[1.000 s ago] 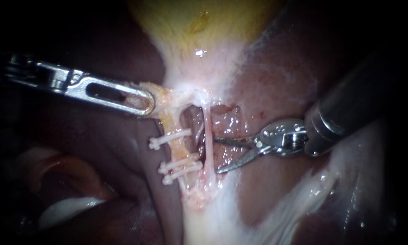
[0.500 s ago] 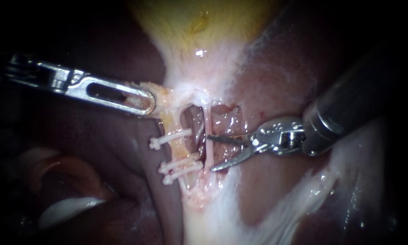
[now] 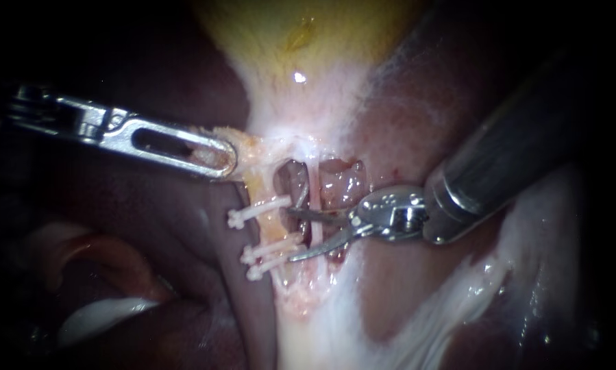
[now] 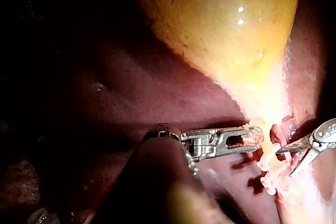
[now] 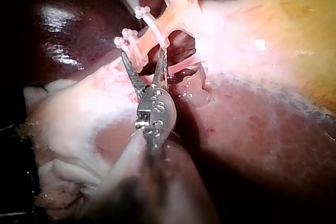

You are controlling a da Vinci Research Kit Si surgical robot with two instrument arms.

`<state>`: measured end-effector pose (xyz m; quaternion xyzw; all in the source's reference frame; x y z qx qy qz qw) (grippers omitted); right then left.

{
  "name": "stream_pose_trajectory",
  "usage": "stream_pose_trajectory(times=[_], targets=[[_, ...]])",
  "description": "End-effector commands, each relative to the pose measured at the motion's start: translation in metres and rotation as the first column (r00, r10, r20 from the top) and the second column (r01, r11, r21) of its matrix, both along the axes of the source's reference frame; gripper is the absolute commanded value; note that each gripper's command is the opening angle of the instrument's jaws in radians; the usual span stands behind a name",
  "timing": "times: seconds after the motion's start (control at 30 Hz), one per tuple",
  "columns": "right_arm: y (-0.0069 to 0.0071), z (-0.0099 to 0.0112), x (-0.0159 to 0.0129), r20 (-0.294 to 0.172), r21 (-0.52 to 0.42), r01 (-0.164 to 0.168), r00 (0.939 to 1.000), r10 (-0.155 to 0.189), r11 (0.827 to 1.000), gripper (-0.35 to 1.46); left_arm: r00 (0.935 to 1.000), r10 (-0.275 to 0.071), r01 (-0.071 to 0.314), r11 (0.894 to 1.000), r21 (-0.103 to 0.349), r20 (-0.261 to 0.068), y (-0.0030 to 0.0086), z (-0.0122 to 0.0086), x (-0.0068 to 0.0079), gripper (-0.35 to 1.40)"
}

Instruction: Go to the cutting position left tube

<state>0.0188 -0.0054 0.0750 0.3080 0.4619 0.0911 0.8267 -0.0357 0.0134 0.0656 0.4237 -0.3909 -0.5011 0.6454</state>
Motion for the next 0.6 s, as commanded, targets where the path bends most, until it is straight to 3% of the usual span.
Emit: stream_pose_trajectory(times=[0.03, 0.3, 0.6], targets=[[0.0, 0.0, 0.0001, -0.004, 0.005, -0.004, 1.0, 0.004, 1.0, 1.3, 1.0, 0.001, -0.001, 1.0, -0.001, 0.0, 0.0, 0.0, 0.0, -0.35], [0.0001, 0.0001, 0.0009, -0.031, 0.044, -0.01, 0.9995, 0.012, 0.999, 1.3, 1.0, 0.0, 0.0, 1.0, -0.001, -0.001, -0.0001, -0.0001, -0.0002, -0.35], [-0.0006, 0.0007, 0.0019, -0.073, 0.09, 0.019, 0.9973, -0.012, 0.996, 1.3, 1.0, 0.0, 0.0, 1.0, -0.001, -0.002, -0.0001, -0.0001, -0.0003, -0.35]])
